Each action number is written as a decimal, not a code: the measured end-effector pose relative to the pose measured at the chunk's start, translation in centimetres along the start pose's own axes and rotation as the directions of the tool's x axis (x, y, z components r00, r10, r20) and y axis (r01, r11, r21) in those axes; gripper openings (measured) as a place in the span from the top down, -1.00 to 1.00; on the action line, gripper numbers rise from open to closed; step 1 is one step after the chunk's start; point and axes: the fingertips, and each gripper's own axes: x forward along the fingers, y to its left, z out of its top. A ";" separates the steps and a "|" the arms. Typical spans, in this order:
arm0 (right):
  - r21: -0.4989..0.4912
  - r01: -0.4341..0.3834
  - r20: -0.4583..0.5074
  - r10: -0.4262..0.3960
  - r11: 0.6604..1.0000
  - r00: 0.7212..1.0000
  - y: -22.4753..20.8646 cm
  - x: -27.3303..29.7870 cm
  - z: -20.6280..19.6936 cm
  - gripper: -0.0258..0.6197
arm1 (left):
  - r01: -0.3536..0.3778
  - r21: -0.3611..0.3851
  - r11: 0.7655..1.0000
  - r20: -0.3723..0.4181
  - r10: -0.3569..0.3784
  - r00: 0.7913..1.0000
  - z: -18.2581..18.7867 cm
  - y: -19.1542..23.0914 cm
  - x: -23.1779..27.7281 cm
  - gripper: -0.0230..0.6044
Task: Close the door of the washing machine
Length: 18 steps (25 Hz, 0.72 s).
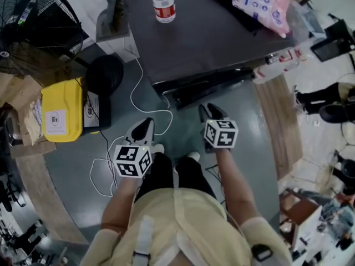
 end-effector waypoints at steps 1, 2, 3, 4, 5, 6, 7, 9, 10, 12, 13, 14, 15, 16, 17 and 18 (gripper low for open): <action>0.011 -0.004 0.007 0.004 1.000 1.000 0.2 -0.5 0.1 0.52 | 0.009 -0.001 1.000 -0.001 -0.009 1.000 0.0 -0.1 0.0 0.86; 0.022 -0.009 0.016 0.008 1.000 1.000 0.4 -1.1 0.2 0.52 | 0.018 -0.002 1.000 -0.002 -0.018 1.000 0.0 -0.2 0.0 0.86; 0.031 -0.012 0.025 0.011 0.999 1.000 0.6 -1.7 0.4 0.52 | 0.026 -0.003 1.000 -0.004 -0.026 1.000 0.1 -0.3 0.0 0.86; 0.038 -0.013 0.035 0.012 0.999 0.999 0.8 -2.3 0.6 0.52 | 0.034 -0.001 0.999 -0.005 -0.034 0.999 0.2 -0.4 0.0 0.86; 0.044 -0.014 0.044 0.012 0.999 0.999 1.0 -2.9 0.8 0.52 | 0.041 0.002 0.999 -0.005 -0.041 0.999 0.3 -0.6 -0.1 0.86; 0.050 -0.016 0.052 0.013 0.999 0.999 1.2 -3.5 1.0 0.52 | 0.049 0.006 0.999 -0.005 -0.049 0.999 0.4 -0.8 -0.1 0.86; 0.056 -0.019 0.060 0.016 0.998 0.998 1.4 -4.0 1.1 0.52 | 0.056 0.009 0.998 -0.004 -0.056 0.998 0.6 -0.9 -0.1 0.86; 0.063 -0.028 0.075 0.023 0.998 0.997 2.0 -5.0 1.4 0.53 | 0.072 0.015 0.997 -0.002 -0.072 0.997 1.0 -1.3 -0.2 0.86; 0.065 -0.032 0.085 0.026 0.997 0.996 2.3 -5.5 1.6 0.54 | 0.080 0.018 0.997 -0.001 -0.080 0.997 1.2 -1.4 -0.3 0.86; 0.067 -0.036 0.104 0.029 0.997 0.994 3.1 -6.5 1.9 0.56 | 0.098 0.029 0.995 0.000 -0.098 0.995 1.6 -1.7 -0.6 0.86; 0.067 -0.037 0.113 0.029 0.997 0.993 3.4 -6.9 2.1 0.58 | 0.107 0.034 0.994 0.001 -0.107 0.994 1.7 -1.9 -0.7 0.86; 0.066 -0.036 0.122 0.028 0.997 0.992 3.7 -7.4 2.2 0.59 | 0.115 0.039 0.993 0.003 -0.116 0.993 1.9 -2.0 -0.8 0.86; 0.063 -0.033 0.129 0.025 0.997 0.991 4.0 -7.8 2.3 0.61 | 0.124 0.042 0.991 0.005 -0.124 0.992 2.0 -2.1 -0.9 0.86; 0.061 -0.029 0.135 0.021 0.998 0.991 4.2 -8.2 2.4 0.62 | 0.132 0.045 0.990 0.006 -0.132 0.991 2.1 -2.2 -1.0 0.86; 0.059 -0.023 0.142 0.015 0.998 0.990 4.5 -8.5 2.5 0.63 | 0.139 0.048 0.989 0.006 -0.139 0.990 2.2 -2.2 -1.1 0.86; 0.059 -0.016 0.150 0.007 0.998 0.989 4.7 -8.9 2.6 0.65 | 0.146 0.051 0.988 0.006 -0.146 0.989 2.2 -2.3 -1.2 0.86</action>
